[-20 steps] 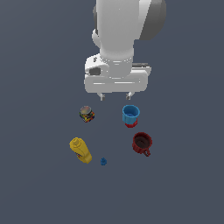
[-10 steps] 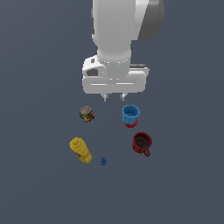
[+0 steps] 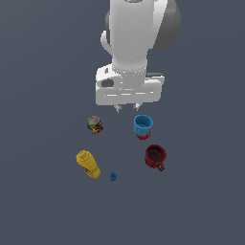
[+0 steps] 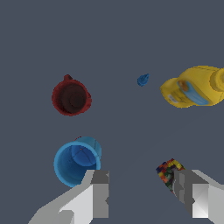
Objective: Pick up a designated object from a clutter of objects.
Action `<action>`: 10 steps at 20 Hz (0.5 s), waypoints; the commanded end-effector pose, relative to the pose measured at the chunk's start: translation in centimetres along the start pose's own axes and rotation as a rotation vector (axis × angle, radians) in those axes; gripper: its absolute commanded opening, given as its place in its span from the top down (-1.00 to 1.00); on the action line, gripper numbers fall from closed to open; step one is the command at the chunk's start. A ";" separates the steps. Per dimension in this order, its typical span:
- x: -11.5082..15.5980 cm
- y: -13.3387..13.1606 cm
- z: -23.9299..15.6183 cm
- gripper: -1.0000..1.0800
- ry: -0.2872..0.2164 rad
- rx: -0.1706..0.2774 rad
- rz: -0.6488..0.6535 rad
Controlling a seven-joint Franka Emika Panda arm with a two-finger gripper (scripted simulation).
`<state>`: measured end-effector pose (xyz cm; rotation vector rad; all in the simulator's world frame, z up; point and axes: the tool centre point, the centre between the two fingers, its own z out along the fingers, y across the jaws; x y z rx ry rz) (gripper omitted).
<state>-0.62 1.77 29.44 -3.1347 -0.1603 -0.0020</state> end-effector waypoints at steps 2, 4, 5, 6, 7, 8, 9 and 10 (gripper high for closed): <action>-0.4 -1.0 1.2 -0.23 0.007 -0.014 -0.067; -0.8 -1.7 2.0 -0.23 0.012 -0.024 -0.118; -1.0 -2.1 2.5 -0.23 0.016 -0.030 -0.147; -1.3 -2.5 3.0 -0.23 0.019 -0.035 -0.178; -1.5 -3.0 3.6 -0.23 0.022 -0.042 -0.212; -1.9 -3.5 4.1 -0.23 0.026 -0.048 -0.248; -2.2 -4.0 4.7 -0.23 0.030 -0.054 -0.286; -2.6 -4.5 5.3 -0.23 0.034 -0.061 -0.326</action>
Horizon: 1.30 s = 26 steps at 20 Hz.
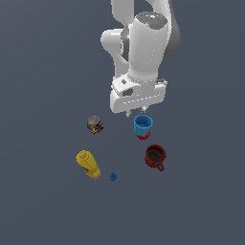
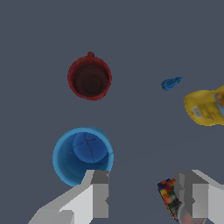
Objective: Pick up a designated object from a clutter of objects.
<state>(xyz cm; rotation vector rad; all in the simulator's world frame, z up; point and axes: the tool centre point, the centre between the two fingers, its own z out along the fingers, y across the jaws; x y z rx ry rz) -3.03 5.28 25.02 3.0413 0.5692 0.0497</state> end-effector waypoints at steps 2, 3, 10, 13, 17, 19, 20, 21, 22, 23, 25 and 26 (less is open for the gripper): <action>-0.9 -2.4 2.0 -0.23 0.014 -0.022 -0.142; -1.2 -3.0 2.5 -0.23 0.019 -0.028 -0.185; -3.3 -7.0 5.5 -0.23 0.044 -0.057 -0.425; -4.0 -8.1 6.3 -0.23 0.051 -0.063 -0.496; -4.7 -9.2 6.9 -0.23 0.059 -0.069 -0.560; -4.9 -9.5 7.1 -0.23 0.061 -0.070 -0.578; -5.0 -9.6 7.2 -0.23 0.061 -0.070 -0.584; -5.0 -9.6 7.2 -0.23 0.062 -0.071 -0.587; -5.0 -9.6 7.2 -0.23 0.062 -0.071 -0.588; -5.0 -9.5 7.2 -0.23 0.060 -0.070 -0.582; -5.0 -9.5 7.3 -0.23 0.060 -0.070 -0.582; -5.0 -9.5 7.4 -0.23 0.061 -0.070 -0.582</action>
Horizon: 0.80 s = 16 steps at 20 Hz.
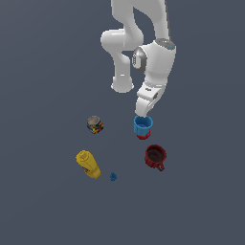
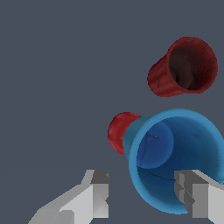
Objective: Pick up a designated object from a clutter of objects.
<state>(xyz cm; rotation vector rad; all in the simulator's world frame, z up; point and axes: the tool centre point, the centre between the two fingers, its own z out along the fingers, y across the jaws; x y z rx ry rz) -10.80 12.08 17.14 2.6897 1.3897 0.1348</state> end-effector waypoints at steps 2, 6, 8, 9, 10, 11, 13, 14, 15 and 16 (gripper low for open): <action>0.0 0.0 0.6 -0.23 0.000 0.000 -0.001; 0.0 -0.2 1.9 -0.23 0.002 0.001 -0.005; 0.0 -0.2 2.5 -0.23 0.002 0.001 -0.006; 0.0 -0.2 2.7 -0.23 0.002 0.001 -0.006; 0.0 -0.2 2.8 -0.23 0.002 0.001 -0.006; 0.0 -0.2 2.9 -0.23 0.002 0.000 -0.007; 0.0 -0.1 2.9 -0.23 0.001 0.000 -0.007; 0.0 -0.1 2.9 1.00 0.001 0.000 -0.007; 0.0 -0.1 2.9 1.00 0.001 0.000 -0.007; 0.0 -0.1 2.9 1.00 0.001 0.000 -0.007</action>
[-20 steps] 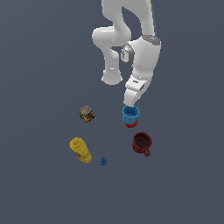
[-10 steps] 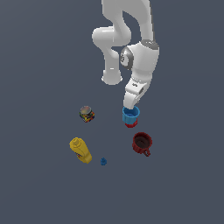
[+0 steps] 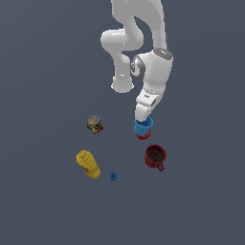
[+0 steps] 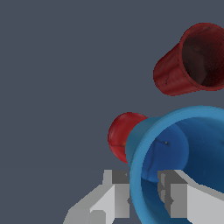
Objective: Pick up a designated object from a clutter of objects.
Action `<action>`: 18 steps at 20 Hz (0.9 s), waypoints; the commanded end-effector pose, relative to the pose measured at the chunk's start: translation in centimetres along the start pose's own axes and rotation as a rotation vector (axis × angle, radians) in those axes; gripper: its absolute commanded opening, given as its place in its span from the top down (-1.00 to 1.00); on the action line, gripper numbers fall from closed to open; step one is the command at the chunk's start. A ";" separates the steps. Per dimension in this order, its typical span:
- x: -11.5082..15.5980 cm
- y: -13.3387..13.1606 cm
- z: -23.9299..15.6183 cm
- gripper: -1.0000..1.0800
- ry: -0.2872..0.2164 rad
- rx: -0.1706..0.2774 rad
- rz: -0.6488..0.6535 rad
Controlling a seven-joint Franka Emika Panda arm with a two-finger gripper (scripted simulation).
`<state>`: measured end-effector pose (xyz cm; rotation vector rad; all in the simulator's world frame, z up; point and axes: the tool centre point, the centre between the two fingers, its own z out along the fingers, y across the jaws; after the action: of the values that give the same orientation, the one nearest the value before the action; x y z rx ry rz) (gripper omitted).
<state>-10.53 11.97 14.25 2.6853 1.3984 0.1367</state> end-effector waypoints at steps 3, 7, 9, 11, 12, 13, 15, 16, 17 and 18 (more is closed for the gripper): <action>0.0 0.0 0.0 1.00 0.000 0.000 0.000; 0.0 0.0 0.0 1.00 0.000 0.000 0.000; 0.0 0.0 0.0 1.00 0.000 -0.001 0.000; 0.0 0.0 -0.2 1.00 0.000 -0.001 0.000; 0.0 0.0 -0.3 1.00 0.000 -0.001 0.000; 0.0 0.0 -0.5 1.00 0.000 -0.001 0.000; -0.1 0.0 -1.0 1.00 0.001 0.000 0.000; -0.1 -0.1 -1.3 1.00 0.001 0.000 0.000; -0.1 -0.1 -1.6 1.00 0.001 0.000 -0.001; -0.2 -0.1 -2.0 1.00 0.001 0.001 -0.001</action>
<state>-10.94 11.96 15.60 2.6862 1.3999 0.1330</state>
